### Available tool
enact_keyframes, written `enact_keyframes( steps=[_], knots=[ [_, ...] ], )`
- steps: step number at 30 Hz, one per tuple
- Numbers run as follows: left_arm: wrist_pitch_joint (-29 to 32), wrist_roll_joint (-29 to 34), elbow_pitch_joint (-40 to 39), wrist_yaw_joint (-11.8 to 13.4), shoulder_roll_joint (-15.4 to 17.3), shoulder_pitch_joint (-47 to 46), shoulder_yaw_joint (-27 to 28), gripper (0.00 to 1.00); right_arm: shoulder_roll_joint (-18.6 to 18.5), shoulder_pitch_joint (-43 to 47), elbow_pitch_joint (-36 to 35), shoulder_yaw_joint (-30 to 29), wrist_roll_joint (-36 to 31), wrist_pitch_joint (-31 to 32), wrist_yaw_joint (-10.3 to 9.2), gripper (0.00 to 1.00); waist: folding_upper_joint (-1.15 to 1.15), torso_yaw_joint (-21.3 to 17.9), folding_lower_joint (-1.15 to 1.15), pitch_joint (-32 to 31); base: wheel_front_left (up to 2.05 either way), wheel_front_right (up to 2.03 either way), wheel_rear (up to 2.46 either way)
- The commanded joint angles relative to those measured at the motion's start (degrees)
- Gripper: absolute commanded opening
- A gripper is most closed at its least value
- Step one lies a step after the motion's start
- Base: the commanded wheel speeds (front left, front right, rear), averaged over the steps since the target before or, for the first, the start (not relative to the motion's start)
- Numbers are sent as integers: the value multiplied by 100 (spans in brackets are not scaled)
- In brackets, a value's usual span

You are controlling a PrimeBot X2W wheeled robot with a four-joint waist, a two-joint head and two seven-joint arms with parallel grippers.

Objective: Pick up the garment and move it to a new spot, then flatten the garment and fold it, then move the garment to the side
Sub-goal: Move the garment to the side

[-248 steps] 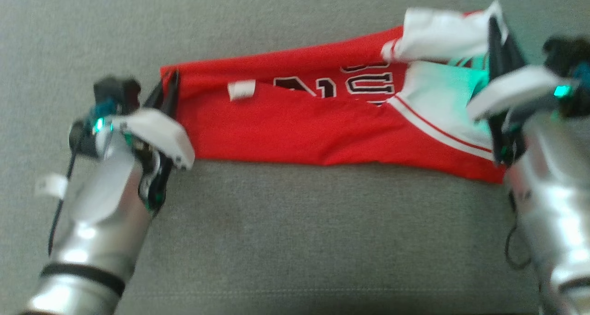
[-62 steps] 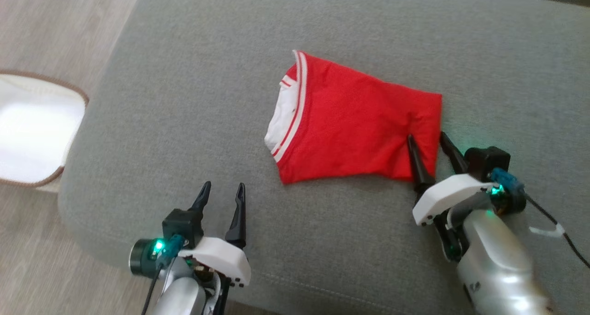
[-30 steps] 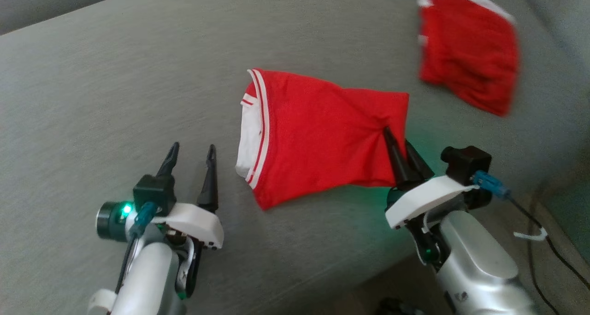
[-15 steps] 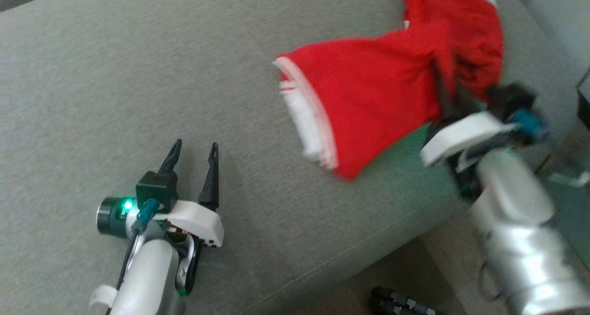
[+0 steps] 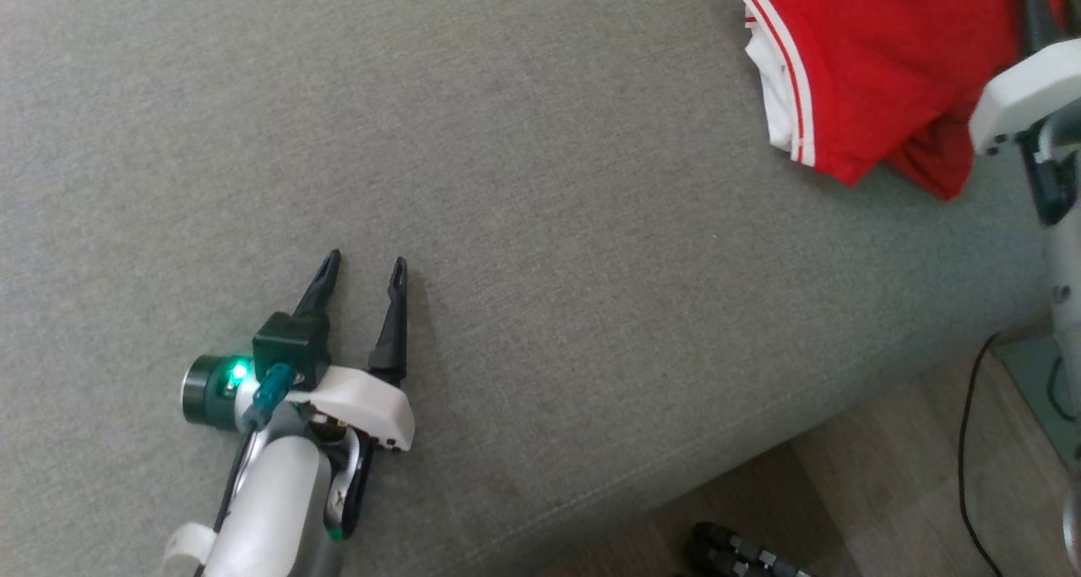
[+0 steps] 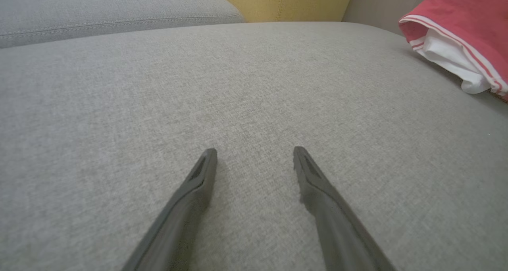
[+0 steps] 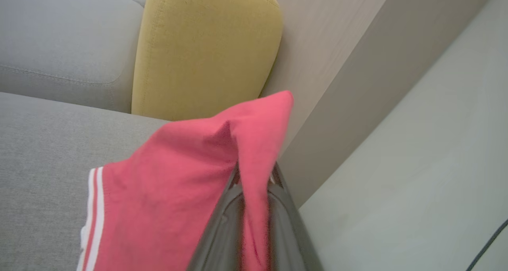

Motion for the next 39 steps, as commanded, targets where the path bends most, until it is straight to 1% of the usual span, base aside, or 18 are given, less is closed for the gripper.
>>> enact_keyframes(
  steps=[1,2,3,4,8,14,19,20,24,29,35,39],
  knots=[
    [-28,27,-82,4,41,-52,164,100,-128,-143,-111,-47,-90,-4,37,0,0,11,0,7,0,0,0],
    [-28,19,-83,9,41,-52,163,100,-142,-164,-61,-108,-138,22,37,5,0,15,0,11,0,0,0],
    [-28,12,-86,14,41,-52,161,100,-147,-182,-22,-171,-171,26,37,70,0,17,0,17,0,0,0],
    [-28,6,-90,20,41,-53,162,100,-141,-195,-20,-247,-199,-25,37,100,0,17,0,25,0,0,0],
    [-28,10,-111,45,41,-56,196,100,-24,-186,-85,-450,-351,-232,37,100,0,-7,0,48,0,0,0],
    [-28,-17,-173,103,41,-76,332,100,467,-32,-534,-687,-345,-408,37,100,0,74,0,-14,0,0,0],
    [-28,-101,-237,221,41,-38,444,100,926,383,-1144,-442,-87,-423,37,100,0,336,0,-159,0,0,0],
    [-28,-101,-237,221,41,-38,444,100,926,383,-1144,-442,-87,-423,37,100,0,336,0,-159,0,0,0],
    [-28,-218,-286,320,41,-6,442,100,1126,941,-1437,-208,186,-424,37,100,0,715,0,-324,0,0,0],
    [-28,-378,-355,478,41,91,417,100,1298,1582,-1546,-60,439,-425,37,100,0,1229,0,-525,0,0,0],
    [-28,-429,-380,613,41,238,513,100,1381,2123,-1588,174,636,-425,37,100,0,1750,0,-740,0,0,0],
    [-28,-438,-380,670,41,316,578,100,1387,2414,-1589,338,960,-425,37,100,0,2011,0,-888,0,0,0]
  ],
)
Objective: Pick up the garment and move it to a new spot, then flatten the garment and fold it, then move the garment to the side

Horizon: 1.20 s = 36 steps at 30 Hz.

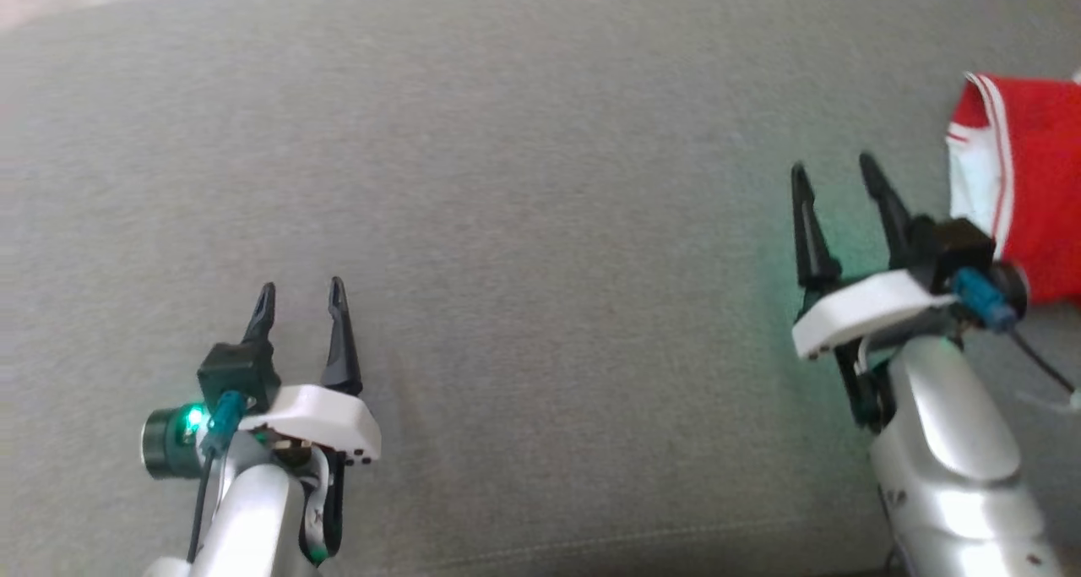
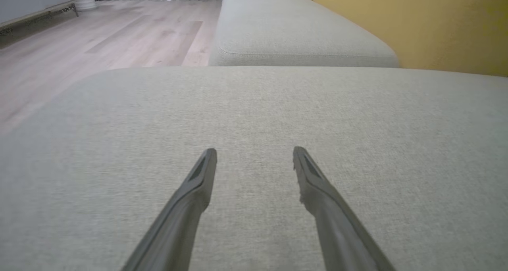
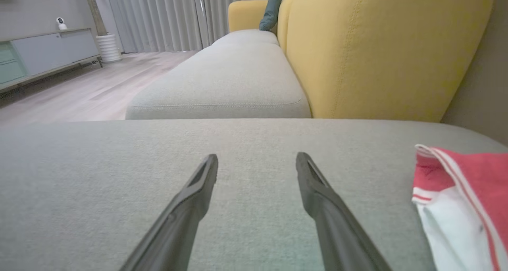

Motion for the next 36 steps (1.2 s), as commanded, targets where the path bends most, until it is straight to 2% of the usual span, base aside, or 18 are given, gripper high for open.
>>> enact_keyframes(
  steps=[1,6,14,27,28,29,32,36],
  knots=[
    [-31,-5,-196,41,42,-46,196,100,59,62,-186,154,114,-36,37,100,0,232,0,-202,0,0,0],
    [-31,1,-269,80,42,107,269,100,60,362,-192,209,377,-37,37,100,0,370,0,-413,0,0,0],
    [-31,-106,-366,101,42,365,535,100,60,664,-279,288,683,-37,37,100,0,351,0,-714,0,0,0],
    [-31,-336,-392,-65,42,503,711,100,61,813,-338,446,844,-37,37,100,0,248,0,-880,0,0,0],
    [-31,-364,-399,-100,42,509,722,0,61,811,-337,461,852,-37,37,0,0,237,0,-877,0,0,0],
    [1,-371,-172,-92,-4,663,530,0,13,917,-130,309,806,1,0,0,0,241,0,-880,0,0,0],
    [6,-369,132,-85,-32,782,520,0,13,1107,142,310,798,3,-1,0,0,239,0,-883,0,0,0],
    [80,-576,190,-124,-36,797,571,0,17,1180,161,259,1012,76,0,0,0,249,0,-894,0,0,0]
  ],
)
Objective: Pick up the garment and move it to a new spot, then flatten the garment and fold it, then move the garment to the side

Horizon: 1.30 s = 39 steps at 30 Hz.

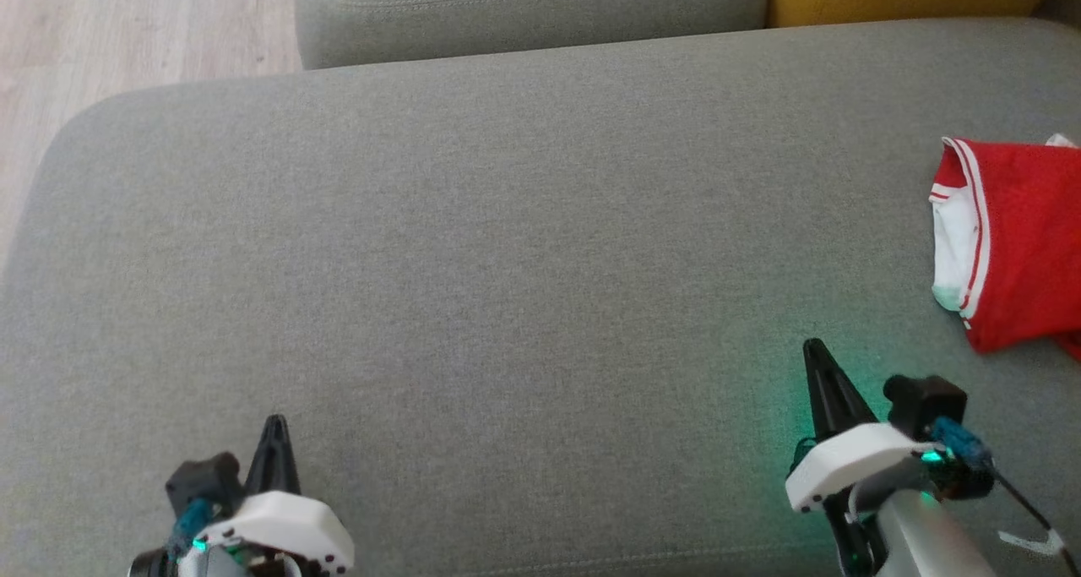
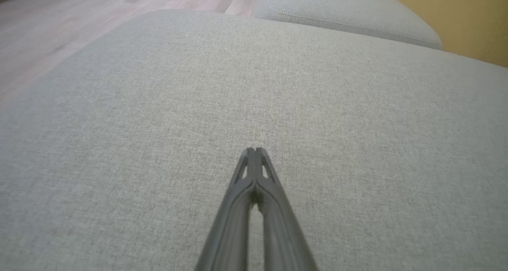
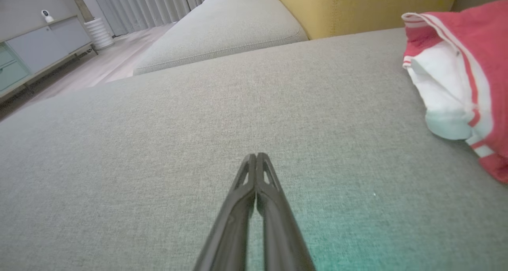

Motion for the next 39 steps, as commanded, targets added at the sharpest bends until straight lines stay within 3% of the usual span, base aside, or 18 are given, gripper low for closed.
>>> enact_keyframes(
  steps=[1,39],
  knots=[
    [21,-113,-196,-44,31,-257,56,0,-9,-342,-225,-40,139,32,1,0,0,3,0,-2,0,0,0],
    [628,-2493,-499,-474,55,-353,385,0,4,-54,-921,-377,2584,640,13,0,0,115,0,-113,0,0,0]
  ],
)
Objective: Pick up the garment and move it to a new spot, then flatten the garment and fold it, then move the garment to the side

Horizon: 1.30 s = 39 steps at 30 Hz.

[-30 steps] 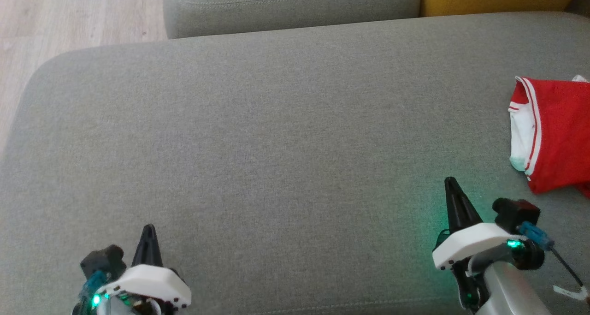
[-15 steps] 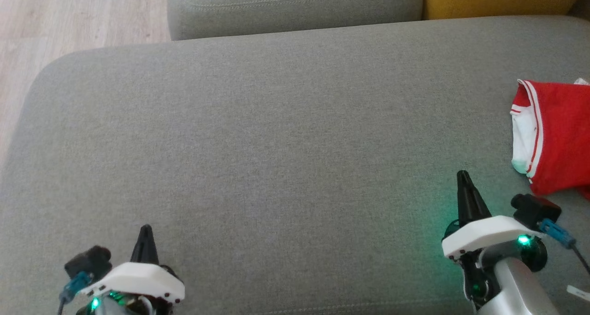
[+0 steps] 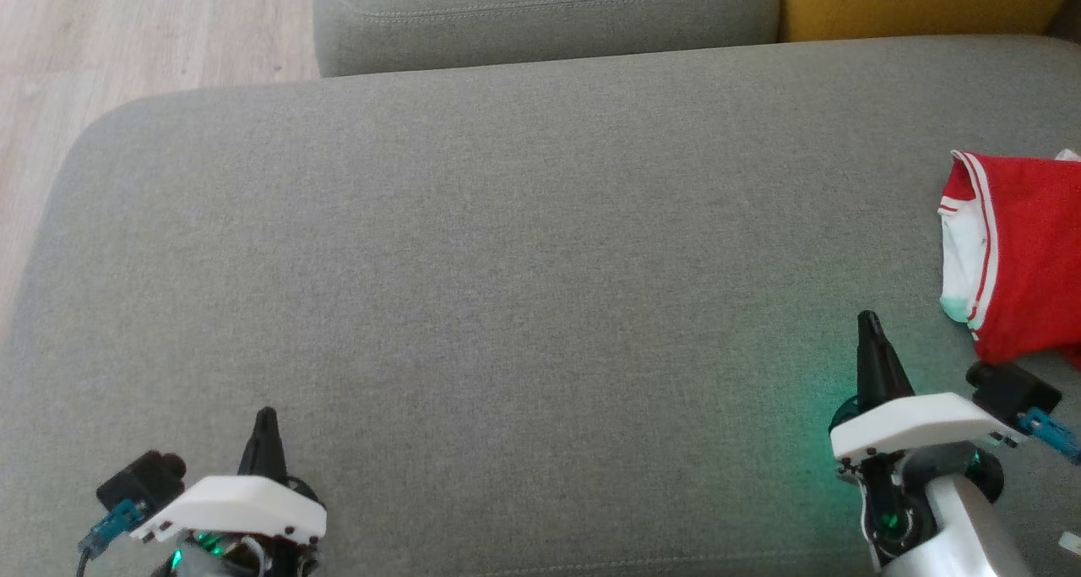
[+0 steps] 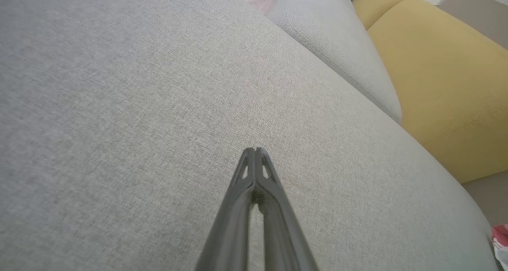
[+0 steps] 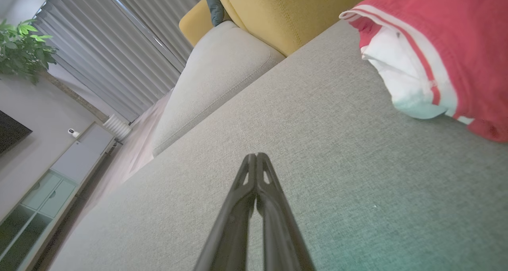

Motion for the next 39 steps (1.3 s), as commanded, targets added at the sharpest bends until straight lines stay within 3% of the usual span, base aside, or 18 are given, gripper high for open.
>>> enact_keyframes(
  steps=[1,39],
  knots=[
    [30,-136,-210,-67,55,-310,145,0,-5,-119,-240,-2,155,50,13,0,0,3,0,-3,0,0,0],
    [670,-2572,-500,-508,79,-428,502,0,8,156,-931,-367,2659,690,25,0,0,118,0,-116,0,0,0]
  ],
)
